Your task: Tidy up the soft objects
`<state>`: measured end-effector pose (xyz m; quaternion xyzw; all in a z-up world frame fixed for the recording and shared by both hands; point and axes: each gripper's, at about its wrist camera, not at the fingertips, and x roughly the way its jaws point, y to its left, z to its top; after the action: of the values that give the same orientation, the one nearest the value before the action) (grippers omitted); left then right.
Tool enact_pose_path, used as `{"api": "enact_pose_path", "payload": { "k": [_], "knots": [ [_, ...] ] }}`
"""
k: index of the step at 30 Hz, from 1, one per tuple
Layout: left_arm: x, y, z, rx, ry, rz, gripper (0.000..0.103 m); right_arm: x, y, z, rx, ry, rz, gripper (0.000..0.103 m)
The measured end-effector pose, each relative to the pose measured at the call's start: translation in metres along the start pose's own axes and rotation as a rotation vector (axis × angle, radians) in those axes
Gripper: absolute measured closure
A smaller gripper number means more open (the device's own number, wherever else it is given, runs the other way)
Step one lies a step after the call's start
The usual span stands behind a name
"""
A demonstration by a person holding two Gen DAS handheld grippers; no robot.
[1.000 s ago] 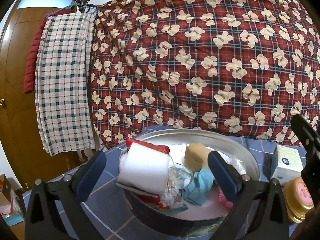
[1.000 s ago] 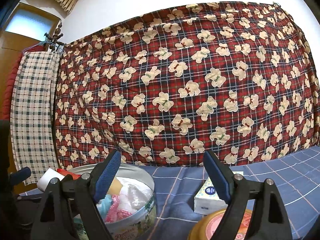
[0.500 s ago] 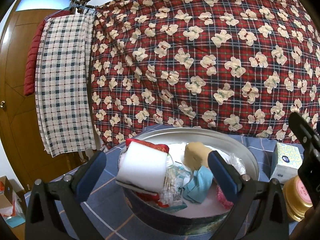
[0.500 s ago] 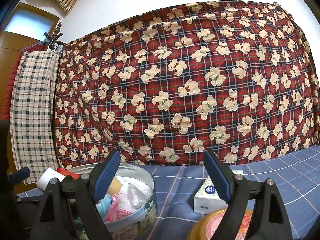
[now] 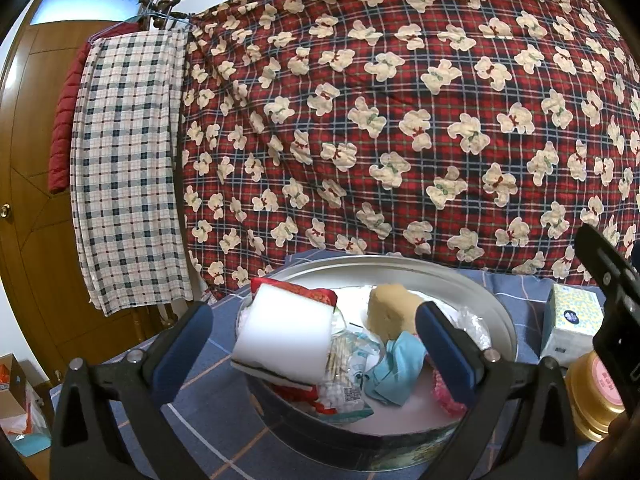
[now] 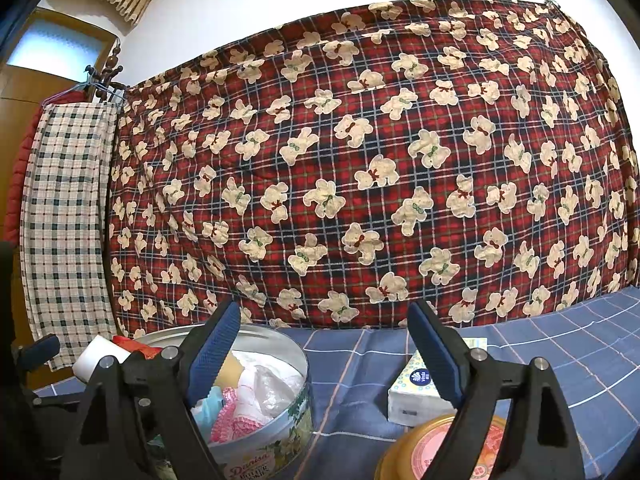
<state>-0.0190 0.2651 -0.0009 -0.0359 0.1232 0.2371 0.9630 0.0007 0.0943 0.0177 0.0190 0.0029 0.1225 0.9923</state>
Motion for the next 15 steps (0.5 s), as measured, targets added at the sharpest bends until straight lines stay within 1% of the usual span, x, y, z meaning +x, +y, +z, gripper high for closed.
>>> {"api": "enact_pose_path", "payload": {
  "k": [9,12,15],
  "knots": [
    [0.0002,-0.0005,0.0000,0.003,0.000,0.003,0.000,0.0001,-0.0003,0.0003,0.003,0.005,-0.003,0.015],
    [0.0008,-0.0025,0.0000,0.023,0.008,0.052,0.000,0.0003,-0.0013,-0.0006,0.009,0.009,-0.006,0.015],
    [-0.0005,-0.0030,0.0001,0.037,0.009,0.056,0.000,0.0007,-0.0029,-0.0029,0.012,0.012,-0.008,0.015]
  ]
}}
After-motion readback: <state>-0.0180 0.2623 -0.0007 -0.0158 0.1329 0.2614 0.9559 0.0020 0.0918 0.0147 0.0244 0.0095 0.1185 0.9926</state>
